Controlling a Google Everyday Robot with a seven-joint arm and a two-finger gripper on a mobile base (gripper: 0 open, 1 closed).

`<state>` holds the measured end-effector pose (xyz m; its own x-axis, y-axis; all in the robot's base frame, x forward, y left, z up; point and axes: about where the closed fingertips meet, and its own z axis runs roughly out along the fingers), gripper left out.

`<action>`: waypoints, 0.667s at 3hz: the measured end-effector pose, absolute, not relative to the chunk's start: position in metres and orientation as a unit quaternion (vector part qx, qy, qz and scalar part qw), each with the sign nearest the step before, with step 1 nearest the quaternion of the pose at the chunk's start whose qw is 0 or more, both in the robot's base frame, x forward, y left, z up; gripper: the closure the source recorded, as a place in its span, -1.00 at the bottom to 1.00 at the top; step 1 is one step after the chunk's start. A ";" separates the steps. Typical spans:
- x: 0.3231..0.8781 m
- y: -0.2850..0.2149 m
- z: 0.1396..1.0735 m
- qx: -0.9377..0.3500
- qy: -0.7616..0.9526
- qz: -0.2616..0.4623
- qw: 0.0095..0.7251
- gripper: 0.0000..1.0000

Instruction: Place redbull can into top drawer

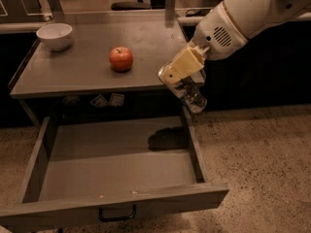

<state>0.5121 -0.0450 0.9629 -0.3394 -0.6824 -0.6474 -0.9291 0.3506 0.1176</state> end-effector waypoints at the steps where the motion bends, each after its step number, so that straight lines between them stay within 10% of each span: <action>1: 0.512 -0.045 0.963 -0.516 0.782 0.243 0.254 1.00; 2: 0.506 -0.038 0.940 -0.516 0.780 0.260 0.240 1.00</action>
Offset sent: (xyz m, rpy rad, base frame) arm -0.0150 0.0133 -0.0609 0.0342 0.1042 0.0411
